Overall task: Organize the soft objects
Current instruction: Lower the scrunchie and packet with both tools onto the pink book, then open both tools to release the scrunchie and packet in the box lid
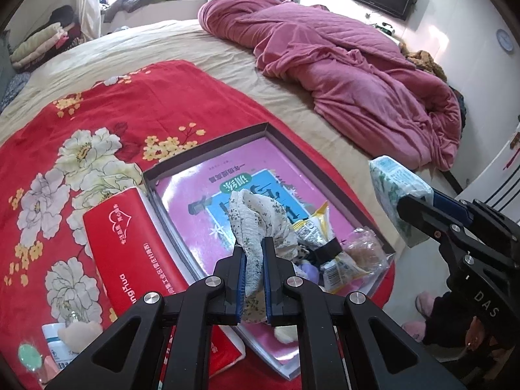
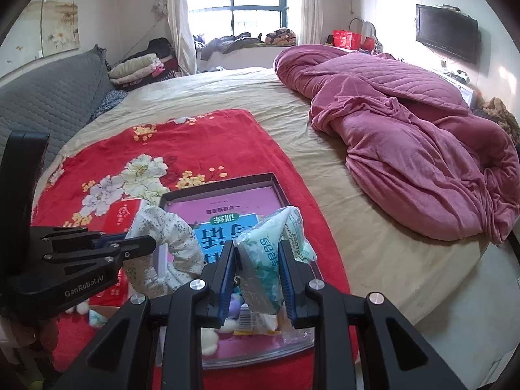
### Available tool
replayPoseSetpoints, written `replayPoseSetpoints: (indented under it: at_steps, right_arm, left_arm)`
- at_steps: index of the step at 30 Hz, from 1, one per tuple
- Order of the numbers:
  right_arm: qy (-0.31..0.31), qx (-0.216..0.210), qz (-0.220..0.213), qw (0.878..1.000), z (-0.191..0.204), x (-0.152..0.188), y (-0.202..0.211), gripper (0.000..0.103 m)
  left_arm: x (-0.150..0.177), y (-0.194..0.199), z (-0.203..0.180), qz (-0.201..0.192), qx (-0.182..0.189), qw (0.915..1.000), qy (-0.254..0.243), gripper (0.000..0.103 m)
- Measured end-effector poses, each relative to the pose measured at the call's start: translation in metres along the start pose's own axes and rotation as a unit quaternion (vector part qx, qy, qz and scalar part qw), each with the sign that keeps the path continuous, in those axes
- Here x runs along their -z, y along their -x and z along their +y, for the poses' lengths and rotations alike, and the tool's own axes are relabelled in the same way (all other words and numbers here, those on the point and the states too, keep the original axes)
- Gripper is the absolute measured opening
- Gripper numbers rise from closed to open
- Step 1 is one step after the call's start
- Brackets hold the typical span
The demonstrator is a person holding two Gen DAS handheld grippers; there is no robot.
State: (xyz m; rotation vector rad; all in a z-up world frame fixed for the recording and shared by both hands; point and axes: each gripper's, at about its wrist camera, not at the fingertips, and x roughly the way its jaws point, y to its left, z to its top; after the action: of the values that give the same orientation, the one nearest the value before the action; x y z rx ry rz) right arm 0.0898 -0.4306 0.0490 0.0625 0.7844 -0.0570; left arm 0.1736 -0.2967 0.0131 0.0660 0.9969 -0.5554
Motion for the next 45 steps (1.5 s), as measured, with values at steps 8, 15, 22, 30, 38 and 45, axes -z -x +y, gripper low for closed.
replayPoseSetpoints:
  at_steps: [8,15,22,30,38,45]
  right_arm:
    - [0.032,0.005,0.017,0.999,0.006,-0.002,-0.031,0.027]
    - [0.046,0.018,0.047,0.998,0.006,0.005,-0.069,0.027]
    - [0.012,-0.018,0.067,0.998,0.005,0.015,-0.09,0.027]
    - [-0.006,-0.039,0.076,0.996,0.01,0.014,-0.105,0.029]
    - [-0.001,-0.048,0.08,0.996,0.01,0.012,-0.104,0.031]
    - [0.003,-0.037,0.073,0.997,0.006,0.017,-0.096,0.044]
  left_arm:
    - [0.001,-0.021,0.007,0.021,-0.006,0.9997,0.004,0.009]
    - [0.001,-0.036,0.009,0.034,-0.01,0.9994,0.003,0.009]
    - [0.001,-0.043,0.015,0.04,-0.012,0.9991,0.005,0.009]
    - [-0.007,-0.047,0.02,0.037,-0.014,0.9992,0.004,0.009]
    - [-0.013,-0.054,0.025,0.039,-0.01,0.9991,0.011,0.009]
    - [-0.014,-0.057,0.018,0.041,-0.007,0.9991,0.002,0.019]
